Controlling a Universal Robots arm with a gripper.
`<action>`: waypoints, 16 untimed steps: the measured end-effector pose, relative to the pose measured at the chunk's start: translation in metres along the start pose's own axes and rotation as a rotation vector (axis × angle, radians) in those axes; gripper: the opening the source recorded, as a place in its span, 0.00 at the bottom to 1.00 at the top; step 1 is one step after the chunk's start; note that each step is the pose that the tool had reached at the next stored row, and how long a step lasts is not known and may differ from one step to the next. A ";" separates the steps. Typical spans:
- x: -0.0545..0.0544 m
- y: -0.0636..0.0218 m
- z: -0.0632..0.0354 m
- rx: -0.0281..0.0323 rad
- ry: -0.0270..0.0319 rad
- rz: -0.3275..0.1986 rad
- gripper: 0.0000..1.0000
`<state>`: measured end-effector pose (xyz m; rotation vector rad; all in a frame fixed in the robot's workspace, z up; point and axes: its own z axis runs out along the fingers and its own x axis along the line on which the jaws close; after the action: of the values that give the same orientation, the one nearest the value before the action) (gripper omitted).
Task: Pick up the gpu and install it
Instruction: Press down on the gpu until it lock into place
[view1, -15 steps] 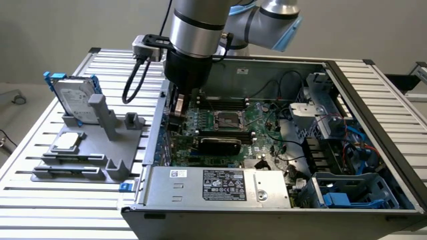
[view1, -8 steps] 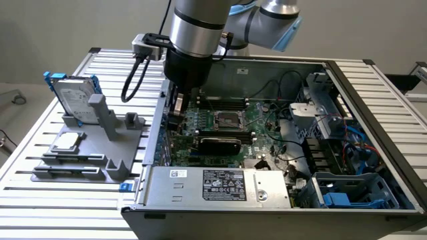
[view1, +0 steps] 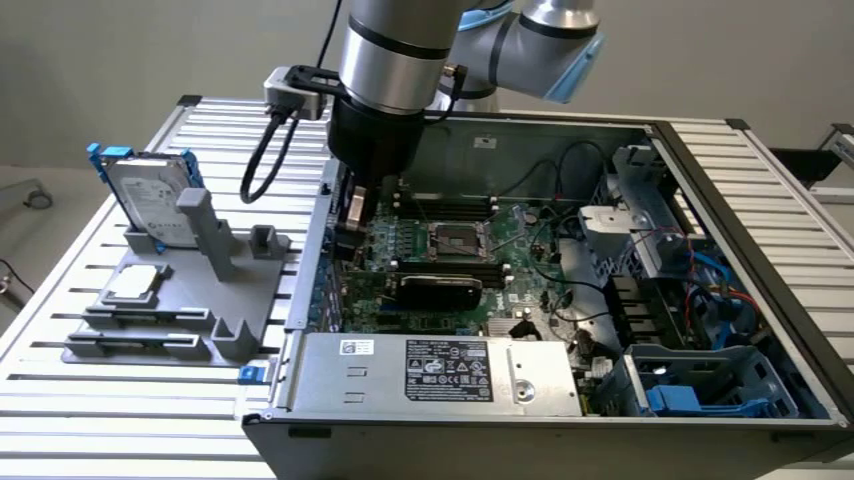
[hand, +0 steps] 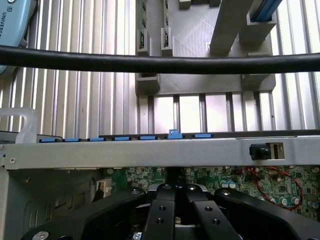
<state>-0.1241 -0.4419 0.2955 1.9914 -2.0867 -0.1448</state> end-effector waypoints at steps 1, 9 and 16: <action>0.000 0.0000 0.0000 -0.0003 -0.0004 0.002 0.11; 0.000 -0.0003 0.0011 -0.0021 -0.0041 0.017 0.11; 0.000 -0.0009 0.0033 -0.0034 -0.0066 0.027 0.11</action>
<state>-0.1241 -0.4420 0.2921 1.9621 -2.1154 -0.1500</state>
